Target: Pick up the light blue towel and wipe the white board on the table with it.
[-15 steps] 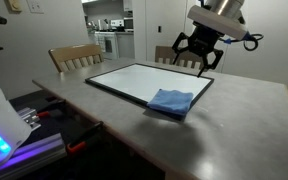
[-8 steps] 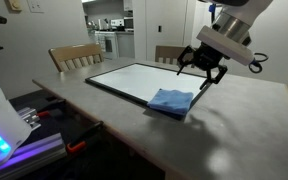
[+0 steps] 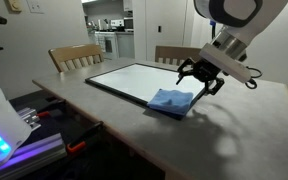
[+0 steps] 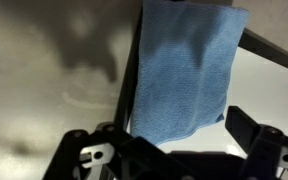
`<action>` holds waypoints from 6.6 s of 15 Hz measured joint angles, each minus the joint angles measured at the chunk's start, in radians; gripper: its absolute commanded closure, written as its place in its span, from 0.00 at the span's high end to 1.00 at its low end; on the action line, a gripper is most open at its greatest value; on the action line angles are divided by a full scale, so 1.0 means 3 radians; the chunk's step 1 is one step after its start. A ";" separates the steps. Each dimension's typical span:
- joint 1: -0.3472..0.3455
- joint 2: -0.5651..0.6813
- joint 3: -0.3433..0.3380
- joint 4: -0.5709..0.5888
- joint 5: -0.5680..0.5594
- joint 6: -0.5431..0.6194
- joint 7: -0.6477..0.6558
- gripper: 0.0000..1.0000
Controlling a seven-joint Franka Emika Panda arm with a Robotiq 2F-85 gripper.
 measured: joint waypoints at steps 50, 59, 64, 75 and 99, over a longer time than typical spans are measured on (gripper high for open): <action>-0.0204 0.0399 0.0033 0.0484 0.0092 -0.0661 0.0553 0.01; -0.0239 0.0148 0.0058 0.0630 0.0099 -0.0839 0.0898 0.01; -0.0215 -0.0034 0.0050 0.0695 -0.0181 -0.0845 0.1056 0.01; -0.0066 -0.0171 0.0025 0.0622 -0.0605 0.0151 0.1093 0.01; 0.0211 -0.0823 0.0139 -0.1306 -0.0309 0.1512 0.1089 0.01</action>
